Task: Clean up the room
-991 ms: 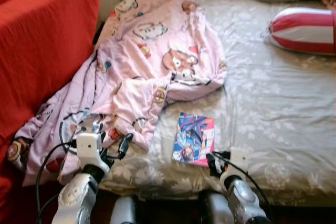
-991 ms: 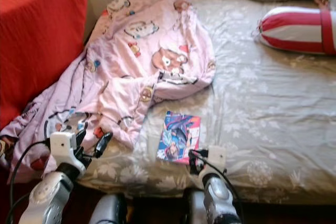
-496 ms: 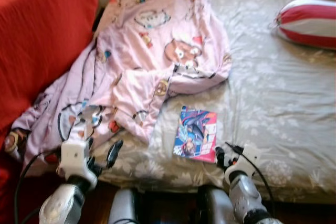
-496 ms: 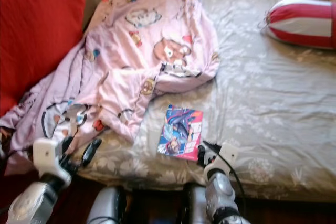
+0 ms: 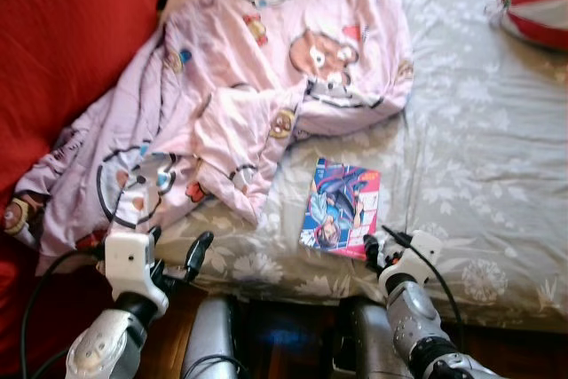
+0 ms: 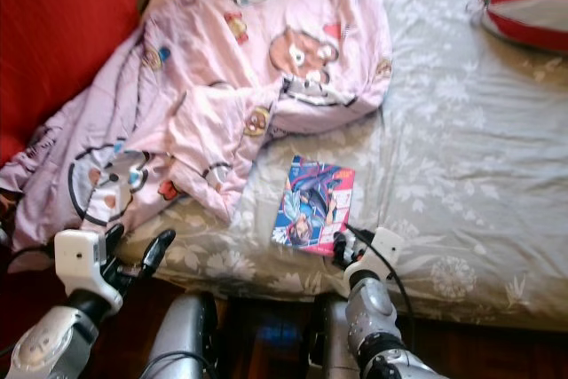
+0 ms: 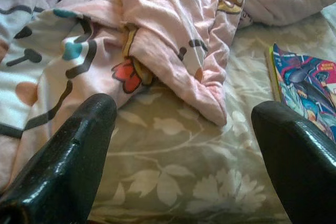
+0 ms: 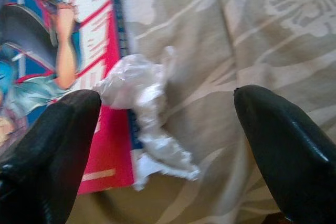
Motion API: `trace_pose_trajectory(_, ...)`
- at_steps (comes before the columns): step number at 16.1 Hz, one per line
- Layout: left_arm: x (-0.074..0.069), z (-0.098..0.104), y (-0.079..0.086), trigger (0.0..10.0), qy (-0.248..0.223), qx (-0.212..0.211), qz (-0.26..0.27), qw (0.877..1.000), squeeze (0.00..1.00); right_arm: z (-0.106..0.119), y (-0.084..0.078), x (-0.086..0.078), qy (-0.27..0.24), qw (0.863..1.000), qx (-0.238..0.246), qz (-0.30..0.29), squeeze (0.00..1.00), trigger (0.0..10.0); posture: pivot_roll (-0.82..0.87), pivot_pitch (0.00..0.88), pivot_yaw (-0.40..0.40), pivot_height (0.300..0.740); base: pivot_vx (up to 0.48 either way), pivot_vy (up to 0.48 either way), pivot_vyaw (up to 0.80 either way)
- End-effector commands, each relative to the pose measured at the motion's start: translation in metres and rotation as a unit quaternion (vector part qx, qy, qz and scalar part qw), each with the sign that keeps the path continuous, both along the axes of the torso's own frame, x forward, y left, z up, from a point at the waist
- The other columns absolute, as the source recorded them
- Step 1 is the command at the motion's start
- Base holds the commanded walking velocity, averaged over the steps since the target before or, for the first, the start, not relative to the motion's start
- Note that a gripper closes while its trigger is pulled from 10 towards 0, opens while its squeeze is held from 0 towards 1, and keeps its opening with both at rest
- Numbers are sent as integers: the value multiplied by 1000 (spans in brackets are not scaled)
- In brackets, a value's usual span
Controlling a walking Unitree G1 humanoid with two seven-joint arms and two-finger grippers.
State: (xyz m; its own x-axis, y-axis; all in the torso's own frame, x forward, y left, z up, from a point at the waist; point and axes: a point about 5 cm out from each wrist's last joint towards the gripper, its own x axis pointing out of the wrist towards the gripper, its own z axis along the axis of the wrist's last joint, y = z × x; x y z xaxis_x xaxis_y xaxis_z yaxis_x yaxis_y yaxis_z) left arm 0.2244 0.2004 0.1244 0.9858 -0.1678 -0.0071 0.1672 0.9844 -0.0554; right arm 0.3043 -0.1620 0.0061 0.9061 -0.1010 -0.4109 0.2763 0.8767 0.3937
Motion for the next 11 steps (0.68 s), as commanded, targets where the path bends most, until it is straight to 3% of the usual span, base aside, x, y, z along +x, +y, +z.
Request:
trace_pose_trajectory(1,-2,5,0,10000,0,1,2,1000,0,-8,0,-7,16,1000,2,0,0,10000,236,391,-15,620,0,0,0)
trace_pose_trajectory(2,-2,8,0,10000,-3,0,1,1000,0,-7,1,-6,14,1000,1,2,0,10000,238,393,-14,620,0,0,0)
trace_pose_trajectory(3,-3,11,-1,10000,-6,0,1,1000,0,-6,1,-5,14,1000,2,2,0,9216,243,396,-13,620,0,0,0)
trace_pose_trajectory(4,-4,13,-1,10000,-6,1,0,1000,0,-6,1,-5,14,1000,4,1,0,3255,244,398,-13,620,0,0,0)
trace_pose_trajectory(5,-6,13,0,10000,-4,5,2,1000,0,-5,5,-3,12,1000,7,8,0,0,245,400,-13,620,0,0,0)
trace_pose_trajectory(8,-8,13,3,10000,2,7,7,1000,0,0,13,1,2,1000,14,17,0,0,248,400,-13,620,0,0,0)
trace_pose_trajectory(11,-9,13,6,10000,5,14,11,1000,0,7,35,6,-30,997,28,67,0,0,250,399,-11,620,0,0,0)
